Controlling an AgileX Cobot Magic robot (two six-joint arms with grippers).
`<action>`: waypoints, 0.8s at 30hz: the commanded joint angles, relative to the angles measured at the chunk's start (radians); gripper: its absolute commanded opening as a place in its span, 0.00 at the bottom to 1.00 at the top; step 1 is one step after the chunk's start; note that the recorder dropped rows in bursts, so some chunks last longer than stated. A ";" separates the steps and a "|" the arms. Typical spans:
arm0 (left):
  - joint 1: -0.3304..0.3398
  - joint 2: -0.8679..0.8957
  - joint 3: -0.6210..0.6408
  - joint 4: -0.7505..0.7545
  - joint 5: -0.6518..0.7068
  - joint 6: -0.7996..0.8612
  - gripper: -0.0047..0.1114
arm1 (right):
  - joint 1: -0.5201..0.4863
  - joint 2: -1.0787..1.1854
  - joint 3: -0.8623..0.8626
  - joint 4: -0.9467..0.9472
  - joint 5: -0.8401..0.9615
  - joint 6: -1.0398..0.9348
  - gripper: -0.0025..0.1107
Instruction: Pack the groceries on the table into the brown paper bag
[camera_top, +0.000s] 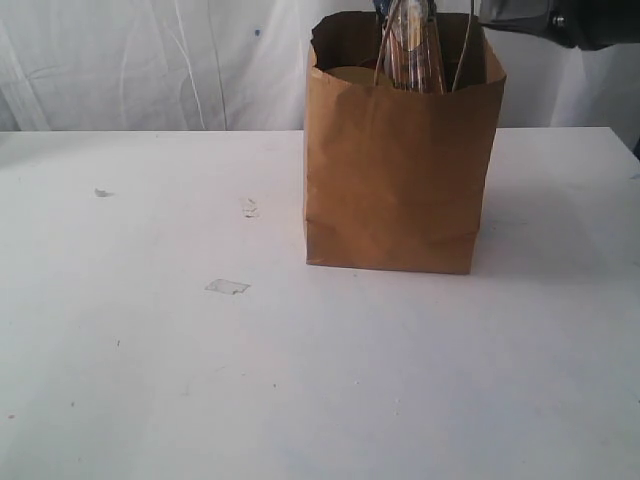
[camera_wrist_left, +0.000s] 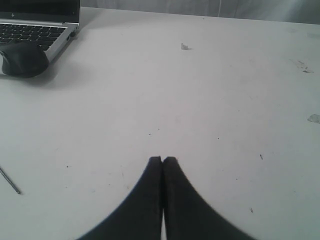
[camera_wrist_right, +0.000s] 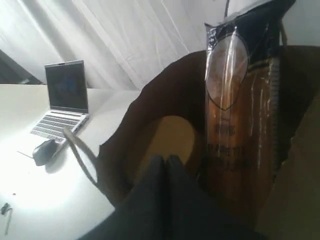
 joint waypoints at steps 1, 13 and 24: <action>-0.005 -0.003 0.002 -0.006 0.004 -0.001 0.04 | -0.003 -0.071 -0.007 -0.297 -0.188 0.247 0.02; -0.005 -0.003 0.002 -0.006 0.004 -0.001 0.04 | -0.017 -0.176 0.320 -1.354 -0.395 1.191 0.02; -0.005 -0.003 0.002 -0.006 0.004 -0.001 0.04 | -0.012 -0.662 0.502 -1.373 -0.443 1.356 0.02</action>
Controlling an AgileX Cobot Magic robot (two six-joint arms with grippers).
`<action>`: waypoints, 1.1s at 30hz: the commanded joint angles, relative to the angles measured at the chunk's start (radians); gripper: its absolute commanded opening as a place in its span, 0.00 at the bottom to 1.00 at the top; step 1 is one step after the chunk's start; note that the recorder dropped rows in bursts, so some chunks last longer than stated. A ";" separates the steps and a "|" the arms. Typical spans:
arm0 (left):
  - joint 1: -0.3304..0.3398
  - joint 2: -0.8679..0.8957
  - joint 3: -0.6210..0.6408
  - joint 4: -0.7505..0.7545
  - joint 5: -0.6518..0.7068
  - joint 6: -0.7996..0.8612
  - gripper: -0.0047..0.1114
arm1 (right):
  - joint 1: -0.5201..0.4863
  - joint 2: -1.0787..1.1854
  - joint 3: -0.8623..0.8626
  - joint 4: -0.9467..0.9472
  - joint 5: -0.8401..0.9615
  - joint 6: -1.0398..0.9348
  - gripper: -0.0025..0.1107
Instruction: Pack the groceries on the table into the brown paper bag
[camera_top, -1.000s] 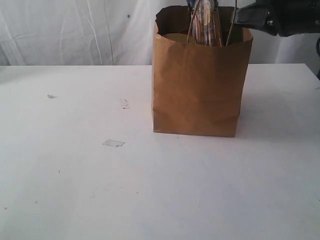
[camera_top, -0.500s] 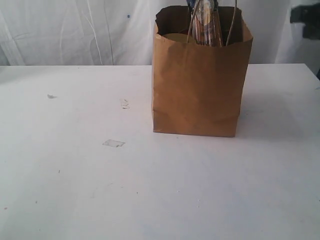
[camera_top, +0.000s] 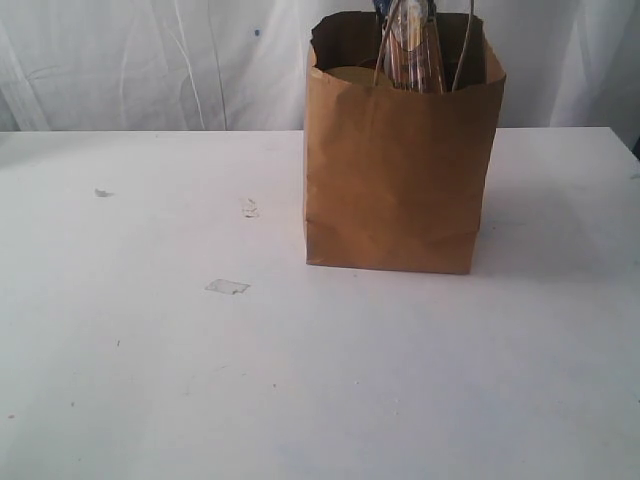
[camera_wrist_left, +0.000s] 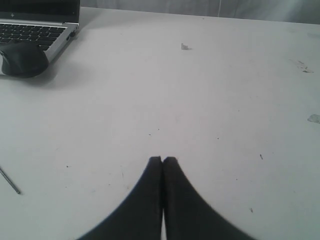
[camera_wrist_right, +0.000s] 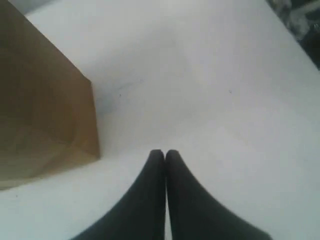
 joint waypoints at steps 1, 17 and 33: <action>-0.005 -0.003 0.002 -0.006 0.004 -0.001 0.04 | -0.001 -0.301 0.045 -0.067 -0.080 -0.020 0.02; -0.005 -0.003 0.002 -0.006 0.004 -0.001 0.04 | -0.001 -0.950 0.047 -0.074 -0.048 -0.074 0.02; -0.005 -0.003 0.002 -0.006 0.004 -0.001 0.04 | -0.016 -1.083 0.363 -0.074 -0.243 -0.074 0.02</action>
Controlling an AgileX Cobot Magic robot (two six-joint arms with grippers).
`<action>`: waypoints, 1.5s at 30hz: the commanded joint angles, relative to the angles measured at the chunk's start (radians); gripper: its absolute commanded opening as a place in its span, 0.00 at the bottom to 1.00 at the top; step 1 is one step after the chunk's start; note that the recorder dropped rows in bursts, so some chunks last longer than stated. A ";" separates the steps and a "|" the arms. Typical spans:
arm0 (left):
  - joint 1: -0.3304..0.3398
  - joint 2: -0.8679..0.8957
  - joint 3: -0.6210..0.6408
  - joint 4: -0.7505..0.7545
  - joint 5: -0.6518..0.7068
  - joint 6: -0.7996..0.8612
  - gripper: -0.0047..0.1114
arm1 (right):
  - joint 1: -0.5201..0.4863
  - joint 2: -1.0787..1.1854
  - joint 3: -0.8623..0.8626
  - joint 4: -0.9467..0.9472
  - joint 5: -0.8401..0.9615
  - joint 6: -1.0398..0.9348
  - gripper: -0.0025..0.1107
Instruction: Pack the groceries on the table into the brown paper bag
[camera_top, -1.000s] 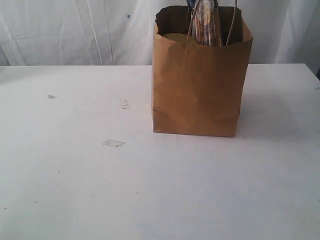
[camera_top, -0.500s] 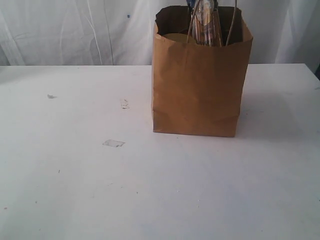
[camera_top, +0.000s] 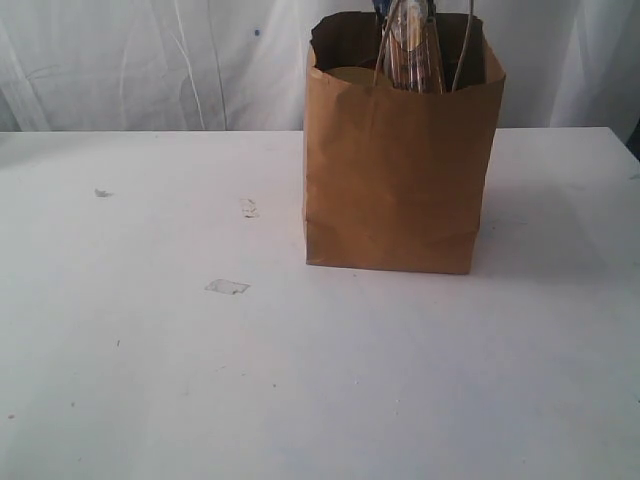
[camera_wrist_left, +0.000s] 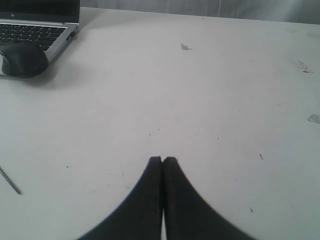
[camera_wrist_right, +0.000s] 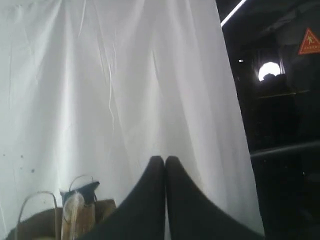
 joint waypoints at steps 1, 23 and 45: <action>-0.005 -0.003 0.002 -0.006 0.004 -0.001 0.04 | -0.008 -0.001 0.200 -0.010 -0.024 0.004 0.02; -0.005 -0.003 0.002 -0.006 0.002 -0.001 0.04 | -0.017 -0.001 0.568 -0.043 0.066 -0.225 0.02; -0.005 -0.003 0.002 -0.006 0.001 -0.001 0.04 | -0.002 -0.001 0.568 -0.041 0.073 -0.225 0.02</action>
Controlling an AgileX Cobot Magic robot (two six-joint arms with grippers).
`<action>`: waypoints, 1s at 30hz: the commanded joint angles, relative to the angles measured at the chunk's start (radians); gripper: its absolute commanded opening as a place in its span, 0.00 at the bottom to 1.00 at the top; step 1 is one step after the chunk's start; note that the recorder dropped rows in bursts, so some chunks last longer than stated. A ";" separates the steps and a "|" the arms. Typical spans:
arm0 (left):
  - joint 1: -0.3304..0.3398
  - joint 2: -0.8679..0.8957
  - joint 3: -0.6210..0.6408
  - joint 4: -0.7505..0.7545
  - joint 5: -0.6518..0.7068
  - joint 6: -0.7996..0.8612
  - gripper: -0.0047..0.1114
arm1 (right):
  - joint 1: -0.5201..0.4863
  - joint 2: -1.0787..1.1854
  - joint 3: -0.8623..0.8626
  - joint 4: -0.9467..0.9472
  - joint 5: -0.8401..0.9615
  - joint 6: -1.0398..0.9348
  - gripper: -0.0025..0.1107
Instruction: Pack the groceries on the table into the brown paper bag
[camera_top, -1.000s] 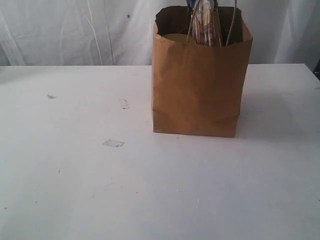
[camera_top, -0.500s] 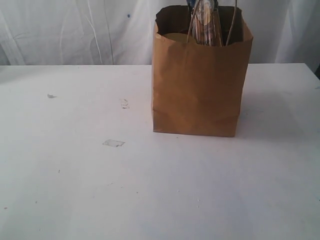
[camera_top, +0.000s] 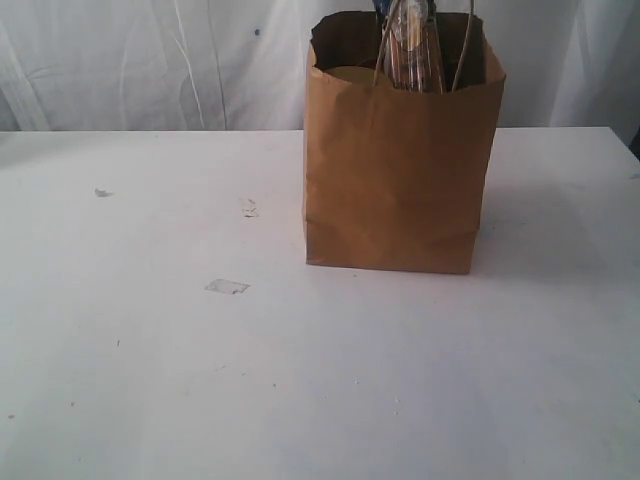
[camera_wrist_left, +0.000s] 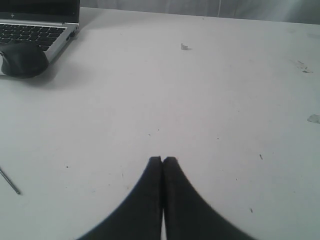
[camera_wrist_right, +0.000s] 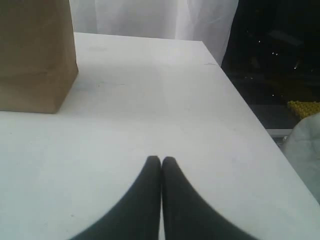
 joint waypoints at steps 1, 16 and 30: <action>-0.005 -0.003 0.002 -0.006 0.001 -0.001 0.04 | 0.003 -0.003 0.001 -0.009 0.000 -0.005 0.02; 0.062 -0.061 0.002 -0.006 0.001 -0.001 0.04 | 0.003 -0.003 0.001 -0.007 0.002 -0.005 0.02; 0.052 -0.061 0.002 -0.006 0.001 -0.001 0.04 | 0.003 -0.003 0.001 -0.007 0.002 -0.005 0.02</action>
